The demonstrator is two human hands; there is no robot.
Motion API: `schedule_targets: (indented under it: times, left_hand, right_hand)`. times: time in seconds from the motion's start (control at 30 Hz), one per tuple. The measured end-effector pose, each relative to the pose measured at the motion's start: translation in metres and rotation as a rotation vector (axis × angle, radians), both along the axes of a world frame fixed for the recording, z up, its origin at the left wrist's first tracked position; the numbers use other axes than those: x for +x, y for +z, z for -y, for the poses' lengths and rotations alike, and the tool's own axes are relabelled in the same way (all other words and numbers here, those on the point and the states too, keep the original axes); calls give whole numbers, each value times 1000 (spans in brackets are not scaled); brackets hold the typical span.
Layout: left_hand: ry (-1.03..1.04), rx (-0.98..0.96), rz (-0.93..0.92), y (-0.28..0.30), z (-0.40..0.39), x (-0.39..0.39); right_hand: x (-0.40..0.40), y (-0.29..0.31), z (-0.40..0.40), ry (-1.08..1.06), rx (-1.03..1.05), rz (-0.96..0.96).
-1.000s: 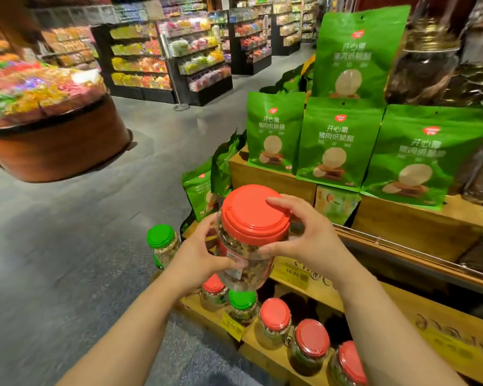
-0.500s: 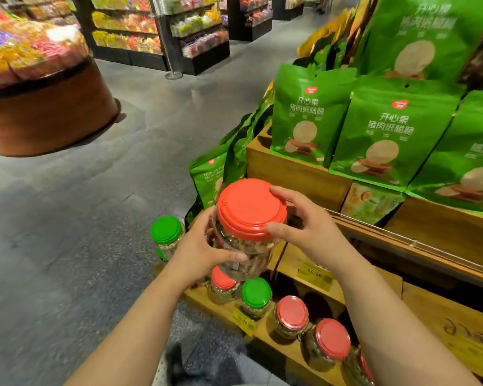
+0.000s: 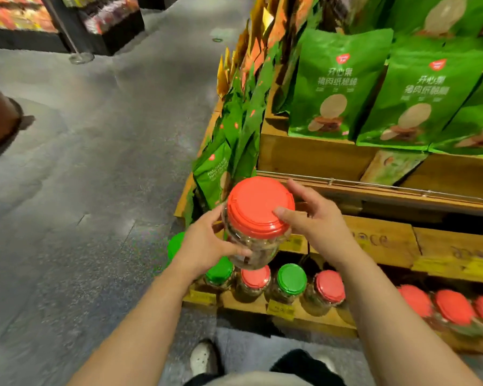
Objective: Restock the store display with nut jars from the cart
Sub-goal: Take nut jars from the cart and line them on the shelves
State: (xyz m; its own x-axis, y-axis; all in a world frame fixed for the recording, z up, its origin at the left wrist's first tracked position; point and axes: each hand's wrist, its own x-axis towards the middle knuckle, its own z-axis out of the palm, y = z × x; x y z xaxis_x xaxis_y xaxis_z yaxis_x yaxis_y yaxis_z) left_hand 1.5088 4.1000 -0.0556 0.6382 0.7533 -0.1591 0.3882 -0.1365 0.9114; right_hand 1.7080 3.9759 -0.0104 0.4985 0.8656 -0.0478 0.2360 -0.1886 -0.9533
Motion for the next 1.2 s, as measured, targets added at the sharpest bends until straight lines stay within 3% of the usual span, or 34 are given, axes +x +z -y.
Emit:
schedule_targets:
  times: [0.23,0.53,1.2]
  left_hand:
    - [-50,-175,-46,-51,-13,-6]
    - [10,-343,-103,-132,-18,-12]
    - [218,-698,-119,-295,-33,2]
  right_hand:
    - [-24,-26,-19,-125,-136,71]
    - [-27,-120,-39,-148,-292,-192]
    - [-15,-297,-76,-153,-434,-256]
